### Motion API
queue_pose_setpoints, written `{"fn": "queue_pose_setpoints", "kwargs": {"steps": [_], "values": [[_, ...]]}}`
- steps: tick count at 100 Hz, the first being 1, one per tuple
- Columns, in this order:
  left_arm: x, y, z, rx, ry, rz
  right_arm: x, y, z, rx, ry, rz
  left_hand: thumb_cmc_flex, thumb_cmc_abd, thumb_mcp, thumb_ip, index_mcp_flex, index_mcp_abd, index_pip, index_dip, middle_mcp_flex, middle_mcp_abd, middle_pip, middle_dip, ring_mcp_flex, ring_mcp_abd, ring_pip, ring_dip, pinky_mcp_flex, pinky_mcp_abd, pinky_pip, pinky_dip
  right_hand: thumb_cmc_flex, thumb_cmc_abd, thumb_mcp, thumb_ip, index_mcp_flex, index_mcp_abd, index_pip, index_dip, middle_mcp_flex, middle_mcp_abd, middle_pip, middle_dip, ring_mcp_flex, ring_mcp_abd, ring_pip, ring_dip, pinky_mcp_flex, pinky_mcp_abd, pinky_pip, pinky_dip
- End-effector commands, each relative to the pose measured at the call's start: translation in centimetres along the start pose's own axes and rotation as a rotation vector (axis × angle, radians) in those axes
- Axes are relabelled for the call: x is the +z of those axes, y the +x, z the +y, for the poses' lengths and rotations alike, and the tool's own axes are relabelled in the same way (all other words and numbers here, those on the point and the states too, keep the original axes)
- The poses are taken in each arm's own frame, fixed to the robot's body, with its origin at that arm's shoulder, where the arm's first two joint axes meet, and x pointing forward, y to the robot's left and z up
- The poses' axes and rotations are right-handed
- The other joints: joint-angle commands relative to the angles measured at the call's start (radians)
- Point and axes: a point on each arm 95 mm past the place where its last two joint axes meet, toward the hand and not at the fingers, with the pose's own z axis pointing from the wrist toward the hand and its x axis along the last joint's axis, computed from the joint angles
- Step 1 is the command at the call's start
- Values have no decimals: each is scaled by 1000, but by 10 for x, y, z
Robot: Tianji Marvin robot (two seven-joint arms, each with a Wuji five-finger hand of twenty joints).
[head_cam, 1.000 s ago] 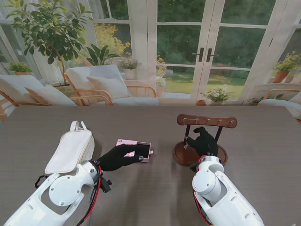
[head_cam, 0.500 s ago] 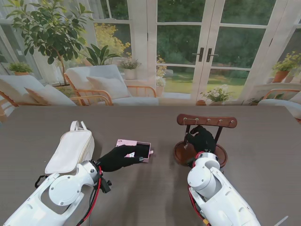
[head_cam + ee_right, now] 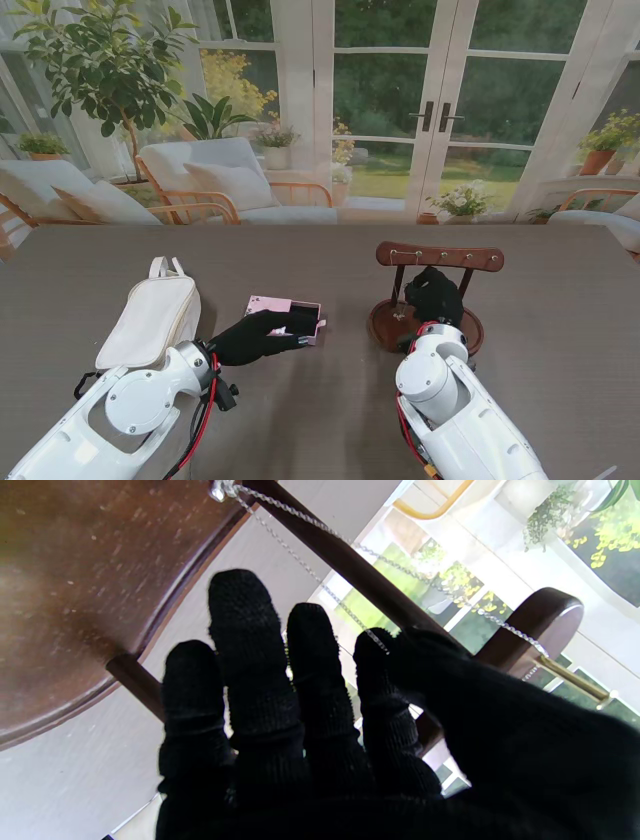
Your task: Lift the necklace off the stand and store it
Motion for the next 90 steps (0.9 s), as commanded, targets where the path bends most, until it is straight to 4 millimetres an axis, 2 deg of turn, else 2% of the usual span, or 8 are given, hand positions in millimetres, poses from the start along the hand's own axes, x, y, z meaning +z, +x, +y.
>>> {"fn": "queue_pose_setpoints", "kwargs": {"steps": [1,48,90], "values": [[0,0,2,-5,-20,-2,-2,8,0,29,8,4,17,51,-42,22,-14,-16,-13,3,-2,0,3,9,20,-3,8,7,-1,-28,-7,11,23,15,77,-26,-7,-27,41,22,20,-8,25,26,56,-22,21,18,167,-15,58,-21],[1,0,3,-10,-35,-8,-2,16,3,154,5,-44,26,57,-62,23,-13,-18,-13,4,-5,-2,2,8,19,-4,8,7,-2,-28,-7,12,39,19,99,-37,-5,32,55,95,45,14,65,73,81,-10,90,37,193,2,73,-25],[3,0,4,-11,-56,-15,3,21,10,196,-12,-53,31,62,-75,25,-14,-16,-14,4,-7,-3,2,9,17,-4,7,7,-4,-31,-7,13,38,27,94,-38,-8,36,55,118,40,18,73,79,77,-2,99,31,188,3,73,-24]]}}
